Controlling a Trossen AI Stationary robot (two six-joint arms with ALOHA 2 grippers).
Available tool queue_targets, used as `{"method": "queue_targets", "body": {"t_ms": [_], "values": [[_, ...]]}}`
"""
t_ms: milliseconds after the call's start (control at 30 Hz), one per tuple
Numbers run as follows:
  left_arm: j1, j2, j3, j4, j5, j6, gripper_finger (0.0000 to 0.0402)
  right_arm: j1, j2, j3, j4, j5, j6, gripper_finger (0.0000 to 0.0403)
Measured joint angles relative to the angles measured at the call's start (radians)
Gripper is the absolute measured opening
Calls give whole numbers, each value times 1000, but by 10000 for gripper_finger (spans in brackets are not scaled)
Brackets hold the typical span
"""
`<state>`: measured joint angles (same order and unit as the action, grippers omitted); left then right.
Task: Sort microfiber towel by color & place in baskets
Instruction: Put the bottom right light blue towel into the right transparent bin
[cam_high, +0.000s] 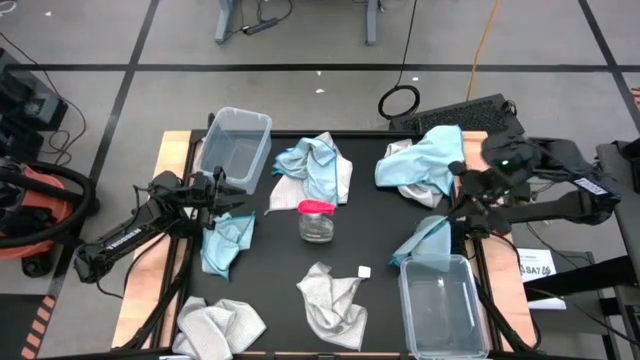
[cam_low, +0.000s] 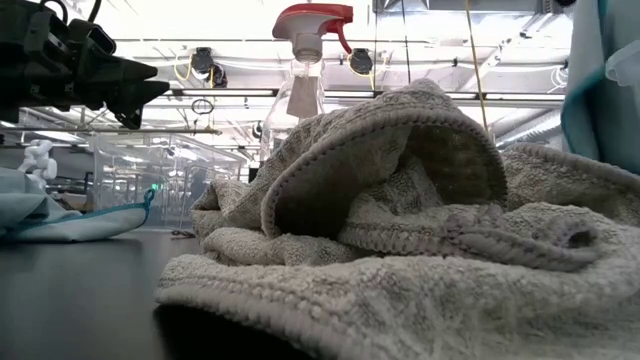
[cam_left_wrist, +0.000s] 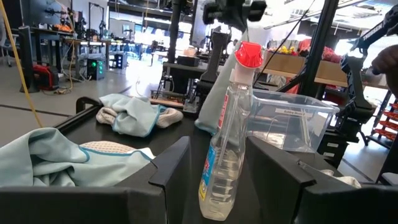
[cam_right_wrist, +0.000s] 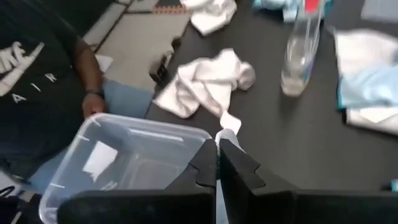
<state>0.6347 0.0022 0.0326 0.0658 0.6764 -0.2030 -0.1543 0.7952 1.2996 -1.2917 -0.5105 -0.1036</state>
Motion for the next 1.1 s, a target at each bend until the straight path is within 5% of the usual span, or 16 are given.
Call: {"method": "queue_targets", "body": {"t_ms": [467,700,1100], "values": [[0,0,0,0,0,0,161,-1,65,-428,112,107,18,0],[0,0,0,0,0,0,161,-1,153,-512,156,168,41,13],[0,0,0,0,0,0,161,23,270,-511,267,242,48,225]]}}
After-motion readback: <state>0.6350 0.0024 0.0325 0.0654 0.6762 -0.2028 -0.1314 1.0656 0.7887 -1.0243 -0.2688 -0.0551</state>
